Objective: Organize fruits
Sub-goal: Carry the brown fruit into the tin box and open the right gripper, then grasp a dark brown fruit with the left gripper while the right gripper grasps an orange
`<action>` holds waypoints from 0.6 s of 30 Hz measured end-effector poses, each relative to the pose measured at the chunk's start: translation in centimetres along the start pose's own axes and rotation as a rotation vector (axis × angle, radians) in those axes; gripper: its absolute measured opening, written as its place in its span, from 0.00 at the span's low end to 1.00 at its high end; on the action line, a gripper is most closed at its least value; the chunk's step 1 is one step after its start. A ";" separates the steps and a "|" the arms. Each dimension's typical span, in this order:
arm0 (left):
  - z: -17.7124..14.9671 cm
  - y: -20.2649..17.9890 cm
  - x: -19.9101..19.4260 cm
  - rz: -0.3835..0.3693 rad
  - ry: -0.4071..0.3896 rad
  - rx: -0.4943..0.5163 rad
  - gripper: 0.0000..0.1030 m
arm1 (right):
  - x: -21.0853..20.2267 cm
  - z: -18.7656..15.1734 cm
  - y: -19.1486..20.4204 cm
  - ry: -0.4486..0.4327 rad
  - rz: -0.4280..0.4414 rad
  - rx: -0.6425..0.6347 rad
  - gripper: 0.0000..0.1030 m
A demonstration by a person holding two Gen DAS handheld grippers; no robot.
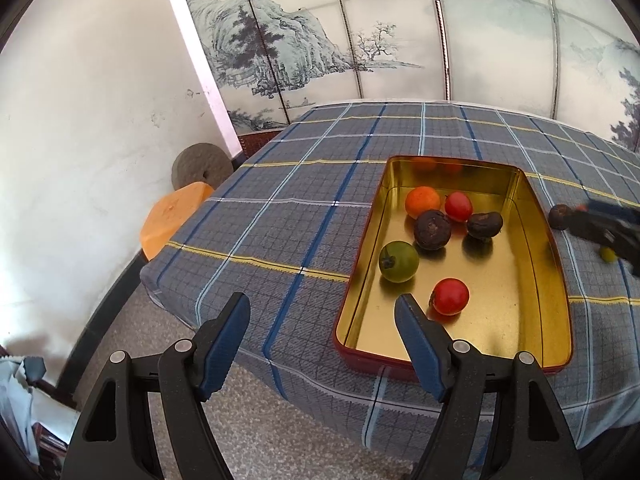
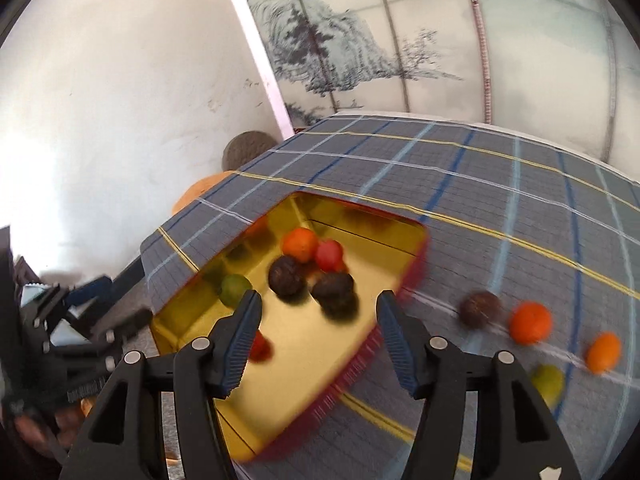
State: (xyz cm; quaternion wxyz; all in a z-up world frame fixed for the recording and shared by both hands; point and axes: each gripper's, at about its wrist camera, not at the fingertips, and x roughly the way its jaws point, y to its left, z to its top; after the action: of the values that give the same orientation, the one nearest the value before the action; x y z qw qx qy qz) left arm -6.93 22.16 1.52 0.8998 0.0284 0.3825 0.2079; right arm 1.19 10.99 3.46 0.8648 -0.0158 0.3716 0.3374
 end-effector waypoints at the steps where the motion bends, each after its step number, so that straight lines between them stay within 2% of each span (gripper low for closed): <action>1: 0.0 -0.1 -0.1 -0.002 -0.001 0.002 0.73 | -0.7 -0.7 -0.6 -0.002 -0.021 0.002 0.61; 5: 0.1 -0.7 -0.3 -0.002 -0.004 0.018 0.74 | -3.2 -3.4 -4.1 0.011 -0.117 0.025 0.64; 9: 0.2 -1.5 -0.7 -0.013 -0.007 0.037 0.74 | -5.8 -6.1 -9.1 0.022 -0.267 0.076 0.64; 15: 1.0 -3.9 -2.0 -0.083 -0.044 0.123 0.74 | -8.6 -9.6 -15.4 0.067 -0.471 0.138 0.64; 18: 2.1 -5.7 -2.6 -0.153 -0.053 0.181 0.74 | -9.8 -10.9 -18.2 0.064 -0.496 0.198 0.64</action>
State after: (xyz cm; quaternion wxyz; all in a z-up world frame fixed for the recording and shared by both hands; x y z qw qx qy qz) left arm -5.07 16.18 3.50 0.9166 0.0855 0.3769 0.1025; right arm 0.27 -11.65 -2.04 0.9061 -0.0323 0.4148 0.0766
